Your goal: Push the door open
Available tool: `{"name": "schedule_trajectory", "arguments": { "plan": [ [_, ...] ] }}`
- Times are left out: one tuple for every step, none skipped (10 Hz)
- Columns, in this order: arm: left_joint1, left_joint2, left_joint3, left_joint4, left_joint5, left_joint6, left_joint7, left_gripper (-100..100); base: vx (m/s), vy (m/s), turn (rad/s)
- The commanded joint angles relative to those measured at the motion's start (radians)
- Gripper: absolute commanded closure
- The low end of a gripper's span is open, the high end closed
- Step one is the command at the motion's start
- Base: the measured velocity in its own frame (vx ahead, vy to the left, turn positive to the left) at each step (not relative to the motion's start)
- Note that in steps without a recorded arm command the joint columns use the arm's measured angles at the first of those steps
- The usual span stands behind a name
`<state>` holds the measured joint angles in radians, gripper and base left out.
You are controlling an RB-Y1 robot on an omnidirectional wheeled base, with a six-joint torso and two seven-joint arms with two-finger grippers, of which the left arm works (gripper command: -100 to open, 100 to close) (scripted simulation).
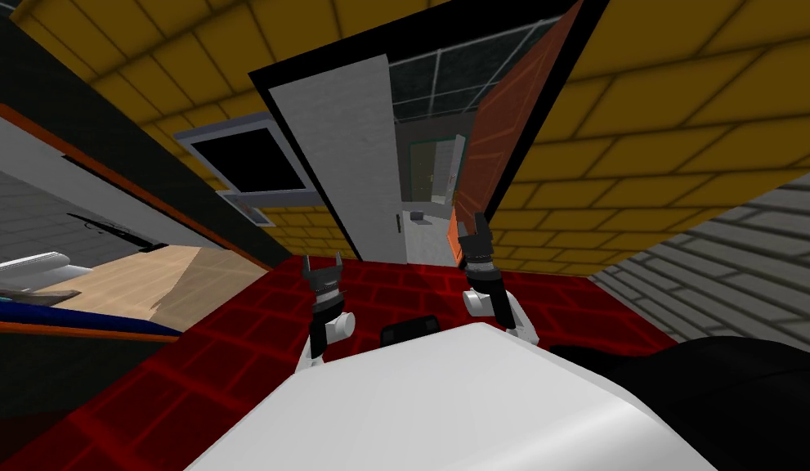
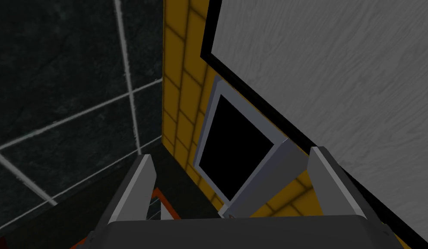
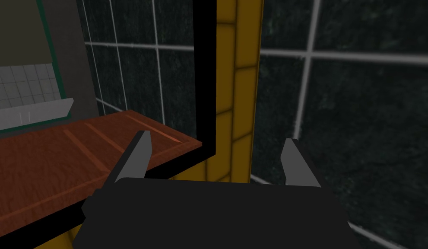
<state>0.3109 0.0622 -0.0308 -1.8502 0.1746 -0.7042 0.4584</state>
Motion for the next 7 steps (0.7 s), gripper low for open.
{"name": "schedule_trajectory", "arguments": {
  "plan": [
    [-0.015,0.003,-0.012,0.050,0.014,-0.011,0.031,-100,0.107,0.002,-0.100],
    [-0.028,0.007,-0.016,0.080,0.023,-0.016,0.049,-100,0.116,-0.001,-0.091],
    [-0.042,0.009,-0.021,0.110,0.034,-0.020,0.068,-100,0.115,-0.005,-0.113],
    [-0.057,0.011,-0.026,0.148,0.044,-0.025,0.087,-100,0.115,-0.002,-0.110],
    [-0.071,0.013,-0.031,0.181,0.054,-0.030,0.107,-100,0.095,0.006,-0.115],
    [-0.085,0.015,-0.036,0.213,0.064,-0.034,0.126,-100,0.089,0.000,-0.114],
    [-0.099,0.018,-0.041,0.246,0.074,-0.039,0.145,-100,0.086,-0.006,-0.118]
  ]
}}
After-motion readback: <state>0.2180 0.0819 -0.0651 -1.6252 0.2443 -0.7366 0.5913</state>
